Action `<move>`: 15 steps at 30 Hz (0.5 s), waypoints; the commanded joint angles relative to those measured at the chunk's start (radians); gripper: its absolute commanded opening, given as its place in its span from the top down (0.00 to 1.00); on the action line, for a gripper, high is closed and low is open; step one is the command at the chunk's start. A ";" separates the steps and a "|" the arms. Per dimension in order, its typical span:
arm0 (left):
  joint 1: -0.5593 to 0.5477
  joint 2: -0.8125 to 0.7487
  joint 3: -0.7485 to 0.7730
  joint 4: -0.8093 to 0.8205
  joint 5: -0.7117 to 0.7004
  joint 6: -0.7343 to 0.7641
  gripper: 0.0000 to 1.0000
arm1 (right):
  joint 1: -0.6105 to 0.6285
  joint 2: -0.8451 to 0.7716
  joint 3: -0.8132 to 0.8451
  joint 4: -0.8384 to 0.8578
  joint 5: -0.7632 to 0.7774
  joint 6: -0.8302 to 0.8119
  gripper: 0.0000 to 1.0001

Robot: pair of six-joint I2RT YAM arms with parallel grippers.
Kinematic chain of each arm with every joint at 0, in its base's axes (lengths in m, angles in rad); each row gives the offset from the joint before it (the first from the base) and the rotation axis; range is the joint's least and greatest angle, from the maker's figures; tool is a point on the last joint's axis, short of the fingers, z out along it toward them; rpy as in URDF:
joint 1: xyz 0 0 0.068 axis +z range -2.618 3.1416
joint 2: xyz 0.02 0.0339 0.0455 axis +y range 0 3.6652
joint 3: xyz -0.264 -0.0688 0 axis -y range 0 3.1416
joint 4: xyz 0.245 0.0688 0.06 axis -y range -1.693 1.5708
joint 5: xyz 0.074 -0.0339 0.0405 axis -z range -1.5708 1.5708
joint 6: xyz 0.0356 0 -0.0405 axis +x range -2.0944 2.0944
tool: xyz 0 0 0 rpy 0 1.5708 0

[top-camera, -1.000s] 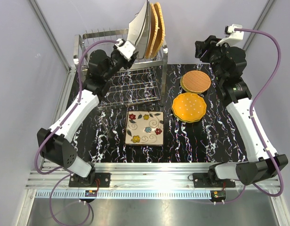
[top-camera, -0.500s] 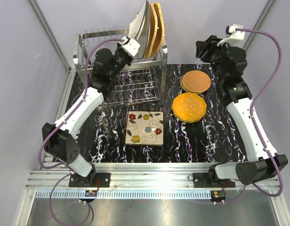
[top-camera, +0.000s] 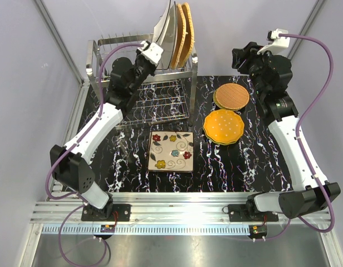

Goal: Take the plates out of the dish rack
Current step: Grab a plate with the left arm

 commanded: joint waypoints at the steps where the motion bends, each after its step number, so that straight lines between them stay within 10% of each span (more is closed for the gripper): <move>1: -0.006 -0.054 0.095 0.240 0.035 -0.027 1.00 | -0.008 -0.023 0.000 0.014 -0.016 0.009 0.46; 15: -0.008 -0.045 0.176 0.335 0.017 -0.106 1.00 | -0.013 -0.029 -0.010 0.017 -0.016 0.016 0.45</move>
